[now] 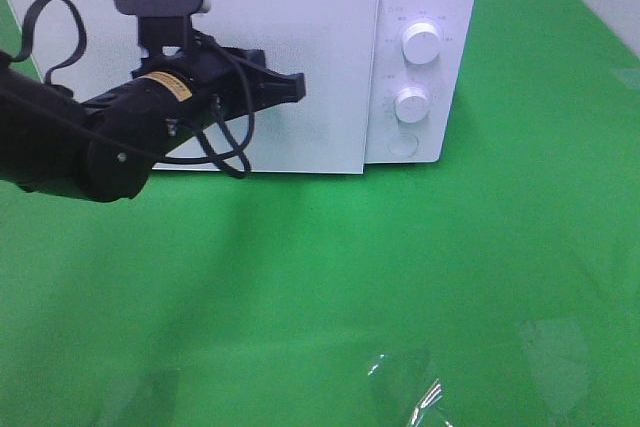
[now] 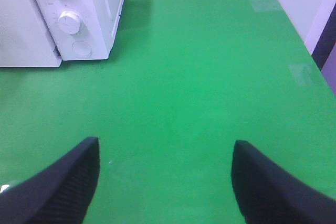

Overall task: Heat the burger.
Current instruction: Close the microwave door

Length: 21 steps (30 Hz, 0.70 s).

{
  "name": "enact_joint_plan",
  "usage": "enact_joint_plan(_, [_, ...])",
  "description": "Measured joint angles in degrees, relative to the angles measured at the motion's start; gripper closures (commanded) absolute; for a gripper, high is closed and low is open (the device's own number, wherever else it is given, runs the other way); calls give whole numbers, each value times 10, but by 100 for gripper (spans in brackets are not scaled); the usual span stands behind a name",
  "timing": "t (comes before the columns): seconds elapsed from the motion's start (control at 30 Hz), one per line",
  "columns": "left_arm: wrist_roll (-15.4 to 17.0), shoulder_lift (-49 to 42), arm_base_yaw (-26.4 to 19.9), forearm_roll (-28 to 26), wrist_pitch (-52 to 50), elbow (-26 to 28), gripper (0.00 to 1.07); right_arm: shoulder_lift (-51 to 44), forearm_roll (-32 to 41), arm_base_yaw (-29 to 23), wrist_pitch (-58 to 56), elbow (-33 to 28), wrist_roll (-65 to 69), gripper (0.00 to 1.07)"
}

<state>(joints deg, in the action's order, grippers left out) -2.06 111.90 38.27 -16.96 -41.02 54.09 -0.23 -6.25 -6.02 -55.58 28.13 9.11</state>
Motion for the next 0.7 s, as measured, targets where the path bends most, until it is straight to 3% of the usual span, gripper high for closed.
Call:
enact_joint_plan(0.37, [-6, 62, 27, 14, 81, 127, 107, 0, 0, 0, 0, 0, 0, 39])
enact_joint_plan(0.7, [-36, 66, 33, -1, 131, 147, 107, 0, 0, 0, 0, 0, 0, 39])
